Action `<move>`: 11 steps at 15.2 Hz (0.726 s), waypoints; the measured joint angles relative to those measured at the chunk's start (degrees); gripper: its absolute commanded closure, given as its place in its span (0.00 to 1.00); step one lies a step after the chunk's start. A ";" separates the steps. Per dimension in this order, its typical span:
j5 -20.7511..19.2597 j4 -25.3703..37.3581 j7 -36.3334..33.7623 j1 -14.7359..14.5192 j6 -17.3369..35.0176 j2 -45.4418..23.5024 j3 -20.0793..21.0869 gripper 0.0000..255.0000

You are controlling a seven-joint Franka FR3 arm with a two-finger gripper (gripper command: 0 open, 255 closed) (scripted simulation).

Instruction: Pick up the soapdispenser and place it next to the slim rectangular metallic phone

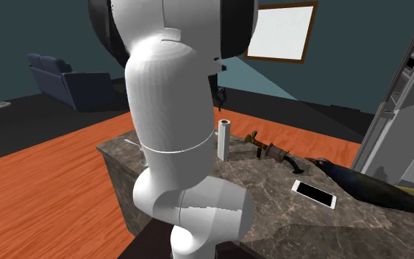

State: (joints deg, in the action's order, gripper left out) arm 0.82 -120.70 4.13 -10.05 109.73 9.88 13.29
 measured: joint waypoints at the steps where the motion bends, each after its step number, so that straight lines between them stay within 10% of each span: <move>1: -0.12 1.87 0.04 -0.42 0.24 -1.92 0.55 0.00; 11: -2.08 16.37 0.59 -5.37 2.82 -17.34 5.50 0.00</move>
State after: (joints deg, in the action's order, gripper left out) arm -1.26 -104.33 4.72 -15.42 112.55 -7.47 18.79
